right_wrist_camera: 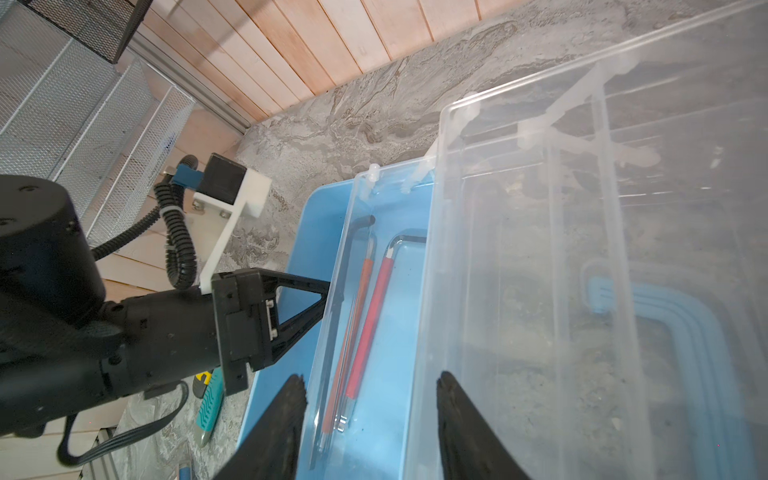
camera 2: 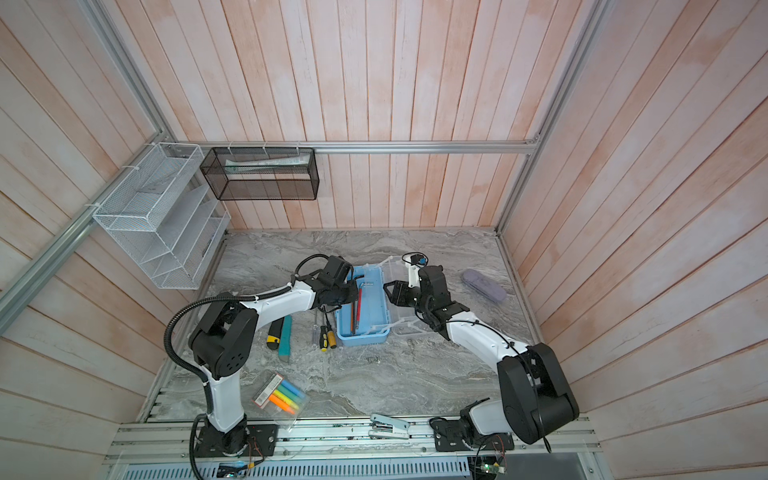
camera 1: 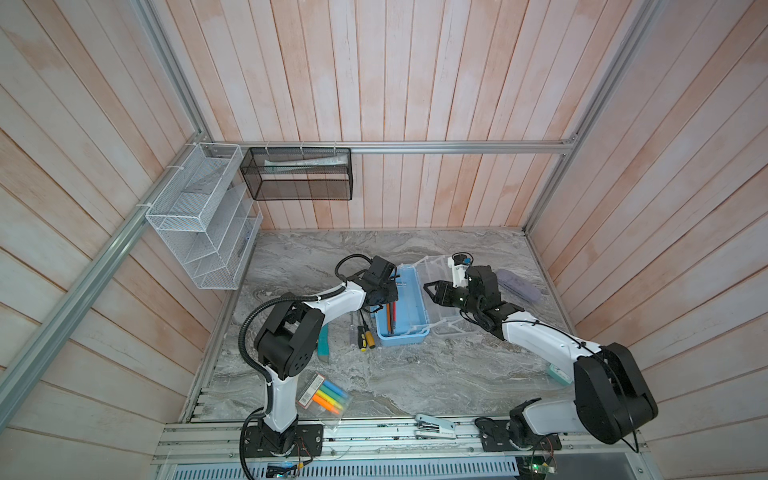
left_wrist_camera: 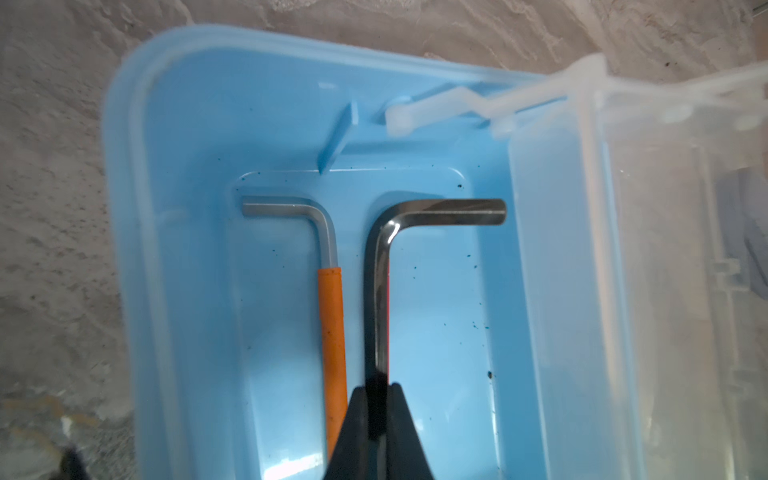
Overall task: Pack the tool kit
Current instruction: 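Lift the black hex key and lower it into the blue box beside the orange key, then open the left gripper and move it back over the tools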
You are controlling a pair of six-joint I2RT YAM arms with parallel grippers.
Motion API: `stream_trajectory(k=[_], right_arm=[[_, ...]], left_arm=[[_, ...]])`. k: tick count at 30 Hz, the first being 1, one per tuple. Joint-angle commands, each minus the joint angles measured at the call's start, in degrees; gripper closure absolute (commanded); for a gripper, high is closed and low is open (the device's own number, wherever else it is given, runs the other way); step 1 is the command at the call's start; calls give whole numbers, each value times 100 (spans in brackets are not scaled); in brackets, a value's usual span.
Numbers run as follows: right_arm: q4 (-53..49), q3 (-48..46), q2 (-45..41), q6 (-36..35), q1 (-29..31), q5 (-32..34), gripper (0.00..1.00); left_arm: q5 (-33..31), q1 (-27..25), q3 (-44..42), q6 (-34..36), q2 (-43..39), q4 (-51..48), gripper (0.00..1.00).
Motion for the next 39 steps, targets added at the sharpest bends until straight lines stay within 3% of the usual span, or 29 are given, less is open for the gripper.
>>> stream_trajectory(k=[1,6,11,16,27,39], right_arm=[[-35,-81,-137,0,-23,-57,49],[-36,-80,-138,4,-23,-64,49],[-67,-38,-115,0,-23,-59,47],[-130,30,-108,-8,-23,-65,47],[-239,173,-293,-96,-23,-173,47],[-634,429,-681,-325,546,17,42]], left_arm=[[-104,9,254,44,132,-5,100],[-166,44,523,142,323,-286,100],[-163,62,605,205,331,-382,74],[-205,104,646,267,216,-474,70],[-476,122,-482,673,-1493,30,67],[-1780,527,-1934,607,-3221,-1089,61]])
